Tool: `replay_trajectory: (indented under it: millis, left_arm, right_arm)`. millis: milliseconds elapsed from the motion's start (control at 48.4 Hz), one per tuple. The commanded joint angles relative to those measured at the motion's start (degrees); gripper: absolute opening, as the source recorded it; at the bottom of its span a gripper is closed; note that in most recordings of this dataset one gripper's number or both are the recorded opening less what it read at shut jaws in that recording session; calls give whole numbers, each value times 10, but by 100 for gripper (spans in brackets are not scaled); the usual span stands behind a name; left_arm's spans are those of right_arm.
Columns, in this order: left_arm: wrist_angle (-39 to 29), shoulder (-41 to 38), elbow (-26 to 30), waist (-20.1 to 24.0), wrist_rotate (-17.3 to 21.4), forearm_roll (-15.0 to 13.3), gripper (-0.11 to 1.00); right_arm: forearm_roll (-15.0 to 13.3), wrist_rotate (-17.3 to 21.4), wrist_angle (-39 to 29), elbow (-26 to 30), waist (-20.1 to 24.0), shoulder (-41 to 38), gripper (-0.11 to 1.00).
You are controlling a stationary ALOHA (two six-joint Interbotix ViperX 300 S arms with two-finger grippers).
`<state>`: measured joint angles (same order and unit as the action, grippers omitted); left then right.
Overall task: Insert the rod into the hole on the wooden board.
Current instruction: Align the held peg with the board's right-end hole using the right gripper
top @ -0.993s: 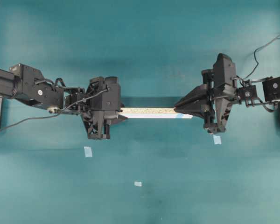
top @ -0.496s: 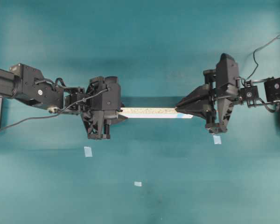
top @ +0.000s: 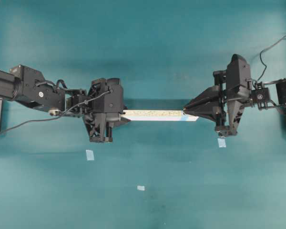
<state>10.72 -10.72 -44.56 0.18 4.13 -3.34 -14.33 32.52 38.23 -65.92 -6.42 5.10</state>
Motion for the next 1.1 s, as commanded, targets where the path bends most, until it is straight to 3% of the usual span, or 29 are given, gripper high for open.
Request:
replay_trajectory:
  millis: [0, 1075]
  left_arm:
    - [3, 11, 7, 4, -5, -1, 32]
    - [3, 11, 4, 4, -5, -1, 32]
  right_arm:
    - [1, 1, -8, -3, 3, 10, 10]
    - [0, -6, -16, 4, 8, 40, 10]
